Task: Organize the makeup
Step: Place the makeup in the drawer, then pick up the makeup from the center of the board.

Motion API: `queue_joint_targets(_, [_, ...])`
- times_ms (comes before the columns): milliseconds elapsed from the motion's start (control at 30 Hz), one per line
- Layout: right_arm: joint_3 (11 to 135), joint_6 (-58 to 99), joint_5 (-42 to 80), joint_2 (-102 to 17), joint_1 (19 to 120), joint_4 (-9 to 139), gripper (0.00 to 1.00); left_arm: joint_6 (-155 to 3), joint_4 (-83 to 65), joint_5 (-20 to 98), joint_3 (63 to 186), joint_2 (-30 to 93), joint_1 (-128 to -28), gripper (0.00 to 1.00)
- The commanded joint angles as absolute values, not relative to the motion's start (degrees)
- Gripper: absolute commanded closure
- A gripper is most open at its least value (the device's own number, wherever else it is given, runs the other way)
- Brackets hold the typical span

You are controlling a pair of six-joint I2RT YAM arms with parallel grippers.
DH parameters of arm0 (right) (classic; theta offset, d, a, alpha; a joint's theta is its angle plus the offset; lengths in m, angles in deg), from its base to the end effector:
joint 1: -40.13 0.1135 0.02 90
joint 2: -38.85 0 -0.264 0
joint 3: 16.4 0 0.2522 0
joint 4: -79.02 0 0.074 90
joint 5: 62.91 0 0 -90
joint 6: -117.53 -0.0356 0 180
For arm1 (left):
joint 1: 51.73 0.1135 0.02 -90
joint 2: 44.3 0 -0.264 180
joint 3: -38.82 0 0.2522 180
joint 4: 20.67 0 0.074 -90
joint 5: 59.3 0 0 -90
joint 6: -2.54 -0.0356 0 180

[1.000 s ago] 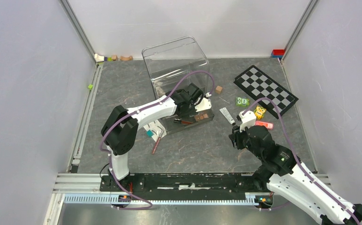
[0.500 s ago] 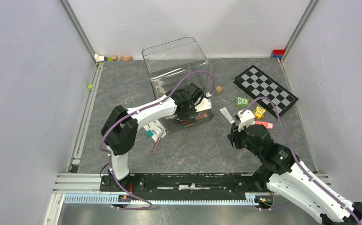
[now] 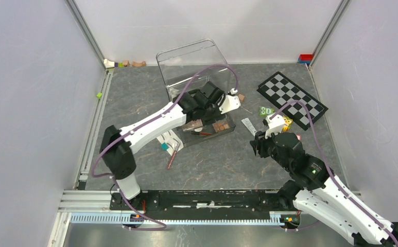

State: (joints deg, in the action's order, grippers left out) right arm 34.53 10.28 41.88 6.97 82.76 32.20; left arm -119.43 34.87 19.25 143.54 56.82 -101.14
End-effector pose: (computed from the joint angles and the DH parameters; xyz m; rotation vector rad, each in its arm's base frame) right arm 0.1019 0.0815 0.2847 -0.2942 2.0393 0.3878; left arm 0.2590 -0.2914 0.3026 1.5357 1.9163 0.1149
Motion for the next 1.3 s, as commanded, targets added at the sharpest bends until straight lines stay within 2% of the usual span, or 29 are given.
queue_joint_targets(0, [36.56,8.15,46.86,6.71,82.9,32.65,0.52,-112.93,35.33,24.17,146.01,49.26,-101.47,0.28])
queue_joint_targets(167, [37.2,5.72,51.79,3.81,82.85,29.92,0.52,-107.63,33.16,26.01,142.93,41.41,-101.41,0.25])
queue_joint_targets(333, [39.0,4.86,54.86,-3.21,82.68,28.22,0.49,-98.52,28.49,16.85,136.01,30.51,-101.39,0.12])
queue_joint_targets(467, [41.55,5.64,54.92,-9.88,80.82,27.84,0.46,-87.29,31.75,9.02,131.71,22.16,-100.92,0.0])
queue_joint_targets(633, [43.57,6.75,52.71,-14.53,75.42,28.91,0.45,-81.14,39.7,8.77,128.18,17.2,-99.89,0.0])
queue_joint_targets(767, [42.83,6.09,48.99,-15.48,68.2,29.4,0.45,-80.99,40.64,7.79,121.83,12.32,-99.31,0.0])
queue_joint_targets(900, [40.63,2.4,49.42,-14.11,61.83,27.92,0.35,-80.0,38.71,7.94,117.3,8.78,-99.1,0.0])
queue_joint_targets(1067, [36.75,0.43,47.68,-11.4,51.8,27.06,0.29,-76.91,35.46,6.71,111.45,6.47,-99.1,0.0])
queue_joint_targets(1167, [33.94,-0.71,44.95,-11.08,46.4,28.08,0.11,-75.8,31.92,8.11,107.36,5.17,-99.1,0.0])
queue_joint_targets(1267, [31.65,-1.12,41.66,-12.64,42.32,30.19,0.02,-75.77,29.12,9.39,104.49,4.92,-99.1,0.0])
